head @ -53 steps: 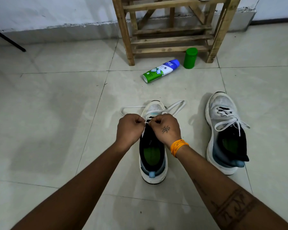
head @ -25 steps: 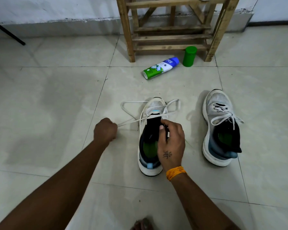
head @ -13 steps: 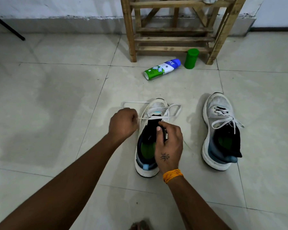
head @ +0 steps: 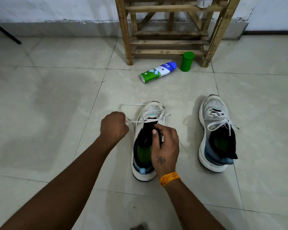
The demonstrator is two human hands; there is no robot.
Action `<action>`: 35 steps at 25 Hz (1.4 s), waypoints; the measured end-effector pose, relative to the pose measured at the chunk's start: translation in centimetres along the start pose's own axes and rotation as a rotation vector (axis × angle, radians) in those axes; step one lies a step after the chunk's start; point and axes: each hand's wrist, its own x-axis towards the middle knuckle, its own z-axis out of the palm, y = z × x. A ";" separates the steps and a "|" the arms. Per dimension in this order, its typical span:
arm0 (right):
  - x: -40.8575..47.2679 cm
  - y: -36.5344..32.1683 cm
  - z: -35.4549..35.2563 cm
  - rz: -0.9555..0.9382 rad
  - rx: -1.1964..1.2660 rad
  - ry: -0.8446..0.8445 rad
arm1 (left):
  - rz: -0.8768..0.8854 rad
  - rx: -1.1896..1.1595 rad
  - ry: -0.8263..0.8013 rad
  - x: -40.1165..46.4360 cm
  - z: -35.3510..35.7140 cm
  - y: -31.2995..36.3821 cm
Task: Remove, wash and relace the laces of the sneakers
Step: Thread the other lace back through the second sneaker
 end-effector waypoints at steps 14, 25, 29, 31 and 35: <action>0.1 0.2 -0.2 -0.023 -0.004 -0.024 | -0.116 0.108 -0.094 0.6 0.0 -1.8; 0.0 0.2 -0.2 -0.017 0.000 -0.022 | 0.357 -0.279 -0.028 1.3 0.2 0.1; 0.2 0.4 -0.4 -0.023 -0.002 -0.026 | 0.083 -0.057 -0.167 1.0 0.3 -1.0; 0.1 0.4 -0.4 -0.028 0.005 -0.037 | 0.125 -0.190 -0.190 1.0 0.0 -0.5; -0.1 0.5 -0.2 -0.029 0.014 -0.027 | 0.203 -0.470 -0.156 0.9 -0.3 1.0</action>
